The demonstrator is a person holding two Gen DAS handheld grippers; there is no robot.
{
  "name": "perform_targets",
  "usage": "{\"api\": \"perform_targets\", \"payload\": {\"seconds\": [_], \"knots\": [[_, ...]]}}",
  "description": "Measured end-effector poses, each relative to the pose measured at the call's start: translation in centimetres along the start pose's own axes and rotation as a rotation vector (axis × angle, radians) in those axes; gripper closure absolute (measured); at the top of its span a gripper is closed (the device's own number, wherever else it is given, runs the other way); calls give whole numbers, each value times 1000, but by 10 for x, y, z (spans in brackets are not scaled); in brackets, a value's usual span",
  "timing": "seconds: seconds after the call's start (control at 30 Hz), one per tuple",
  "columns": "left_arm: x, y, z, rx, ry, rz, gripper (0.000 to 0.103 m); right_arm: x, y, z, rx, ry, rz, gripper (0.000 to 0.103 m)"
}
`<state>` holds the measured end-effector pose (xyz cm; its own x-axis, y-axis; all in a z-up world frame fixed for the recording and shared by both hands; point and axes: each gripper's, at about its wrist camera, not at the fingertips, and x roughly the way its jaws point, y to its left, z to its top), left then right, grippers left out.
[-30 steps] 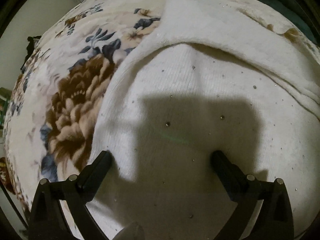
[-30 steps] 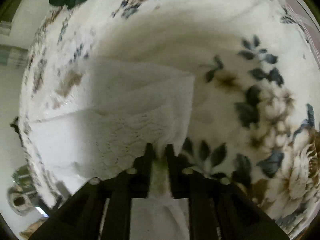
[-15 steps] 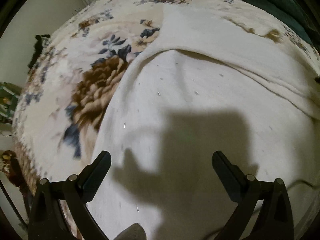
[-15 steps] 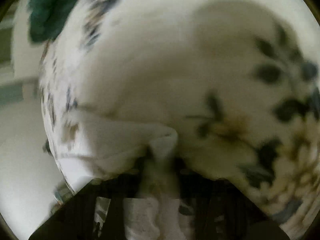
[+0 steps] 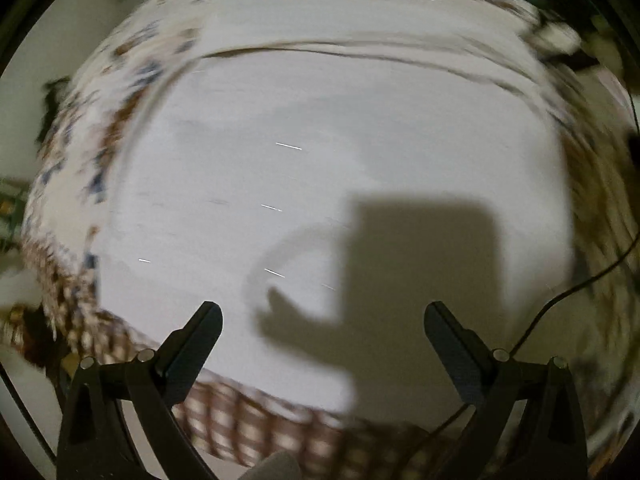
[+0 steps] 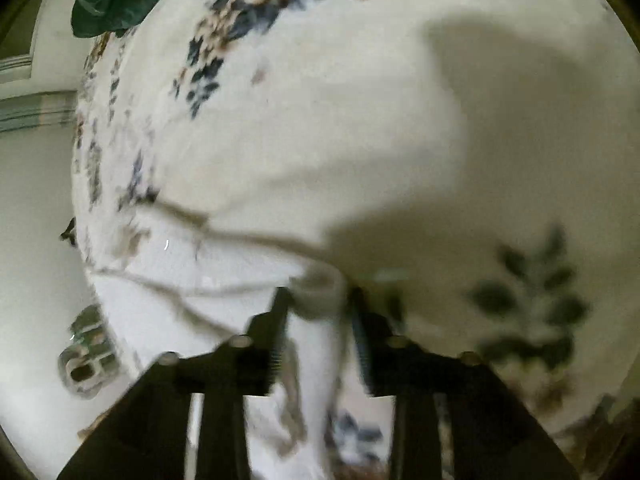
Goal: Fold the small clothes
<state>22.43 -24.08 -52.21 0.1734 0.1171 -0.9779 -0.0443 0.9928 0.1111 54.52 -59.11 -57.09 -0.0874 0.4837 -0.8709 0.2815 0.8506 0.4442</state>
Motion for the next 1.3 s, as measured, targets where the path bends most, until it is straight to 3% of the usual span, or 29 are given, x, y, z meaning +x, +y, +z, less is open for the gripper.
{"api": "perform_targets", "payload": {"seconds": [0.2,0.33,0.43,0.5,0.53,0.57,0.6,0.8,0.83,0.87,1.1,1.3], "knots": [[7,-83,-25,148,33,-126,0,-52,-65,-50,1,72,16,48],[37,-120,-32,166,81,-134,1,-65,-106,-65,24,70,58,46],[46,-134,-33,192,41,-84,27,-54,-107,-56,58,54,217,46],[44,-139,-35,223,16,-42,64,-42,-99,-46,63,36,295,46],[41,-138,-35,230,3,-22,72,-33,-91,-39,66,31,327,46],[38,-136,-35,226,-7,-10,88,-25,-85,-34,70,26,350,46],[33,-132,-34,215,-10,-16,92,-16,-79,-28,76,23,365,46],[-7,-99,-22,145,-69,-99,94,27,-45,-8,103,18,328,47],[-13,-94,-21,136,-80,-117,94,28,-37,-10,97,-12,311,77],[-22,-85,-17,124,-96,-137,94,26,-29,-12,82,-21,272,95],[-62,-4,-9,28,-186,-214,95,-31,65,-26,-41,-124,76,94],[-84,90,-4,-100,-233,-298,95,-51,228,-31,-170,-141,-56,94]]}}
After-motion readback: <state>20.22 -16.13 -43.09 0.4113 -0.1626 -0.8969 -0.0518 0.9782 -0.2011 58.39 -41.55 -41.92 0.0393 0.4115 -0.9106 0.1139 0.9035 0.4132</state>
